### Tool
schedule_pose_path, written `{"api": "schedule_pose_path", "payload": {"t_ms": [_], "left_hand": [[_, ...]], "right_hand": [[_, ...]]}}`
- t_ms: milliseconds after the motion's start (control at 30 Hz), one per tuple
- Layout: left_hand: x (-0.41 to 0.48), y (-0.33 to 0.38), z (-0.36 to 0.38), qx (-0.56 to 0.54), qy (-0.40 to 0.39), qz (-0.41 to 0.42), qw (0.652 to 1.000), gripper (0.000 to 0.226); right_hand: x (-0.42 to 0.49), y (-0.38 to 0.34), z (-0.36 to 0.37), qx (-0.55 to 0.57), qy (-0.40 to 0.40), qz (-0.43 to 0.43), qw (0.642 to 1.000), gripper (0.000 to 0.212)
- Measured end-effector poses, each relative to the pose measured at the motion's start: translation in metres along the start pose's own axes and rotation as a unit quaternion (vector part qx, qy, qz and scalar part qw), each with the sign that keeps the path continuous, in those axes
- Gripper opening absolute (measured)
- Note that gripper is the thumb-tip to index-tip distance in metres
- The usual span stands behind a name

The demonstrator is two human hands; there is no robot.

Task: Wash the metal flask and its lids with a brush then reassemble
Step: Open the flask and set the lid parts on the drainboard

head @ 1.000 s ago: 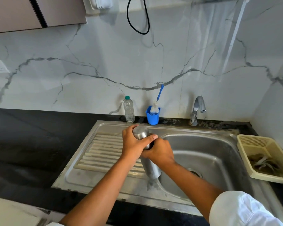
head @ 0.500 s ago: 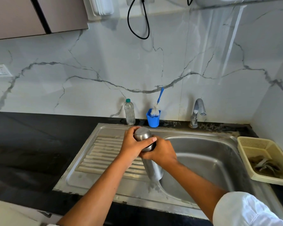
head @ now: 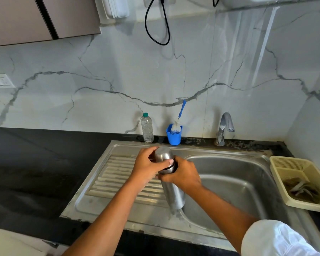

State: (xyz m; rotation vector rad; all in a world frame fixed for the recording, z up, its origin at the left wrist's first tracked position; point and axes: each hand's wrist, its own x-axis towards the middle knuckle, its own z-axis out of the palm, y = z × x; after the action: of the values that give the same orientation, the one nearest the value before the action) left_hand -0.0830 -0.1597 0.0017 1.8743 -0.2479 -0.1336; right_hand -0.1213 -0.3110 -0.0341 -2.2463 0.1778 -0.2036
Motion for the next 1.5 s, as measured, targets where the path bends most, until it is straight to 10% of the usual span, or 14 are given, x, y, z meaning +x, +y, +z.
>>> {"api": "schedule_pose_path", "payload": {"t_ms": [233,567,933,1133,1267,1500], "left_hand": [[0.007,0.024,-0.006,-0.121,0.165,-0.005,0.979,0.046],[0.019,-0.113,-0.013,0.189,0.082,-0.138,0.969,0.044],[0.025,-0.181,0.009,0.278,0.015,-0.076,0.958,0.052],[0.021,-0.154,0.007,0.329,-0.080,-0.086,0.937,0.126],[0.013,-0.116,0.009,0.193,-0.159,-0.033,0.968,0.141],[0.000,-0.058,0.043,-0.095,-0.027,-0.001,0.995,0.077]], "right_hand": [[-0.001,0.006,0.008,-0.039,-0.006,-0.012,0.999,0.078],[-0.001,0.015,0.010,0.004,-0.013,0.001,1.000,0.072],[0.001,0.019,0.007,0.026,-0.025,0.001,0.999,0.074],[0.009,0.017,0.004,0.022,-0.018,0.008,1.000,0.080],[0.017,0.011,-0.003,0.021,-0.009,-0.008,1.000,0.082],[0.023,-0.017,-0.016,0.035,-0.023,-0.055,0.998,0.076]]}}
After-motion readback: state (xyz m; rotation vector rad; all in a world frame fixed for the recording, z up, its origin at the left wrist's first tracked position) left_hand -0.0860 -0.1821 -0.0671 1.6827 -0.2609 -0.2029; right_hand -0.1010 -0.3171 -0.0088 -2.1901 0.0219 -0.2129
